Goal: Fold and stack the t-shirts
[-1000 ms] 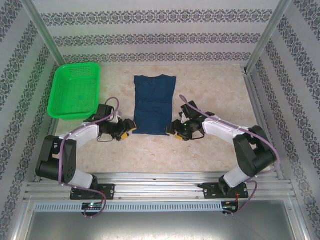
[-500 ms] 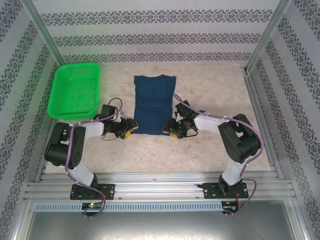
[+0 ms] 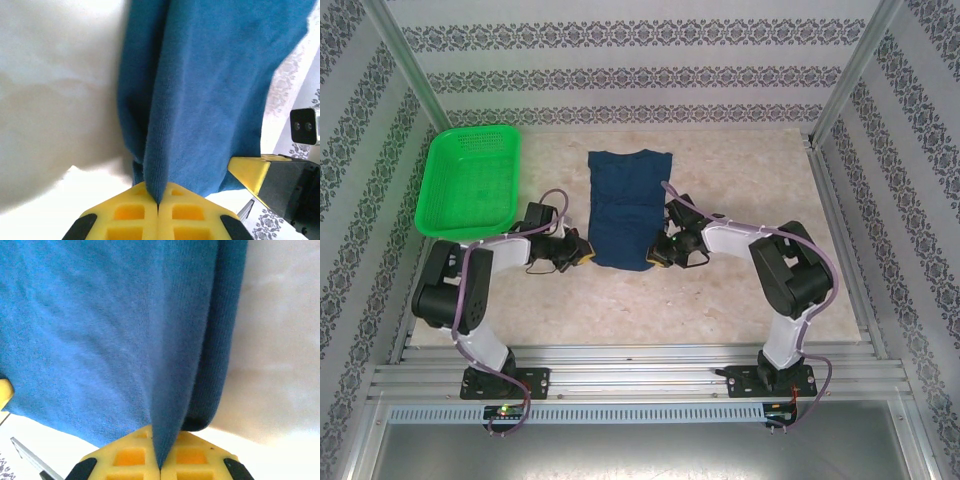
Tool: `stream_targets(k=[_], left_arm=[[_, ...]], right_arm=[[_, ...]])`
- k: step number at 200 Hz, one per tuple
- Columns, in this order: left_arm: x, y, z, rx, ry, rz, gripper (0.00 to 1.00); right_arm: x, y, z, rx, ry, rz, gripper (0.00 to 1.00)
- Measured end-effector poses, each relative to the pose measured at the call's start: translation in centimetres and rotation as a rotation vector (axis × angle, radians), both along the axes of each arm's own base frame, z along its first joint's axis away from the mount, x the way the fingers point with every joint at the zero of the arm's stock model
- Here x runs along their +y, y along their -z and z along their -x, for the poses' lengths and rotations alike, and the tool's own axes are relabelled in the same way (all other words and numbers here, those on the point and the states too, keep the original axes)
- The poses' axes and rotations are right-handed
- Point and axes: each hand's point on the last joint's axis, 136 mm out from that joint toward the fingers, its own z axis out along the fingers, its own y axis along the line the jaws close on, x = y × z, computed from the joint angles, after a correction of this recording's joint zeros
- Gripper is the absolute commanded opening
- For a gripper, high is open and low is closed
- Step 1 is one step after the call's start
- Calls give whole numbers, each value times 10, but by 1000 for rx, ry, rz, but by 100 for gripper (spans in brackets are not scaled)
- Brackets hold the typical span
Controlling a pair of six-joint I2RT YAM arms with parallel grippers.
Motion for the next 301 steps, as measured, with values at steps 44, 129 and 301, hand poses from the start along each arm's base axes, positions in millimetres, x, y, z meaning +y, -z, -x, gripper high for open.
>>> stream_targets(k=[44,129,301], left_arm=[[-2,-40,48,-78,37,17,0],[5,-61,125,9,-19,36,0],[9,-100,-67,-81,-103,83,0]], right_arm=[[-1,-46,45,-37,-13,-50,0],[2,-68,125,81,-19,-63,0],[-20,-113,-81,-10,59,-106,3]])
